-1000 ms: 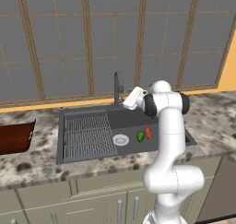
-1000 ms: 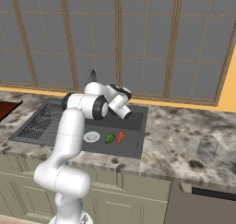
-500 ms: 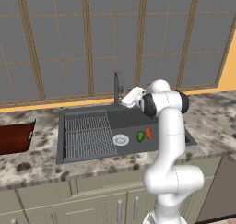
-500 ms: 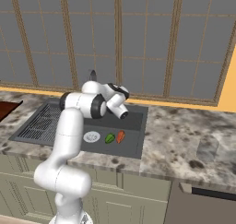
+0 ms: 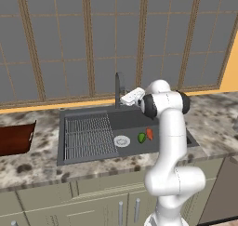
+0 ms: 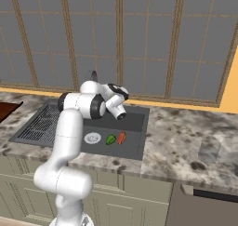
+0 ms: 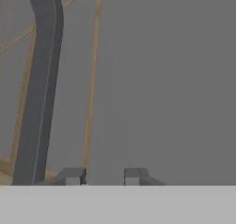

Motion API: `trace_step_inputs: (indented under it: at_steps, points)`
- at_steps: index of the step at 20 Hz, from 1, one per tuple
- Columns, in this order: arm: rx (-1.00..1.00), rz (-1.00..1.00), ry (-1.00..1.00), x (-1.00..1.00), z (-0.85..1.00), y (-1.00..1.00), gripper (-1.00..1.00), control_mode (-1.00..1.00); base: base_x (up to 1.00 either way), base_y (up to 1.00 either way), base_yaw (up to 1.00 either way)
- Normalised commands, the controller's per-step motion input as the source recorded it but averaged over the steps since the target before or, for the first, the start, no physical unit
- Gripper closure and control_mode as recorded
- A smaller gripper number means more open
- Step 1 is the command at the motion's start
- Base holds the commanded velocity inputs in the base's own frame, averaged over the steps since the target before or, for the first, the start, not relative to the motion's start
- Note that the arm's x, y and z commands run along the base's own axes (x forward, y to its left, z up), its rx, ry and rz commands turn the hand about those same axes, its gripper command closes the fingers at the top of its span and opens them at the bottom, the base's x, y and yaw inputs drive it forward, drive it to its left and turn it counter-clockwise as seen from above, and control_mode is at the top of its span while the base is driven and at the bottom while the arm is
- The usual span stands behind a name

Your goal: Pick up all produce items and place them in the sink. Turn on the sink faucet to wash them. Then turn the sink off and put them in the tray.

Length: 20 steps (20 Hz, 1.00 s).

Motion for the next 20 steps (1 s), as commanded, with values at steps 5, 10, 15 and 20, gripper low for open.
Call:
trace_step_inputs:
  at_steps: [5, 10, 15, 20]
  points:
    - [0.16, 0.06, 0.04, 0.04, -0.40, -1.00, 1.00, -1.00, 0.00, 0.00, 0.00]
    - [0.15, 0.09, 0.05, 0.00, -0.52, -1.00, 1.00, -1.00, 0.00, 0.00, 0.00]
    - [0.10, 0.11, 0.09, 0.00, -0.59, -1.00, 1.00, -1.00, 0.00, 0.00, 0.00]
    - [0.04, 0.11, 0.14, 0.00, -0.71, -1.00, 1.00, -1.00, 0.00, 0.00, 0.00]
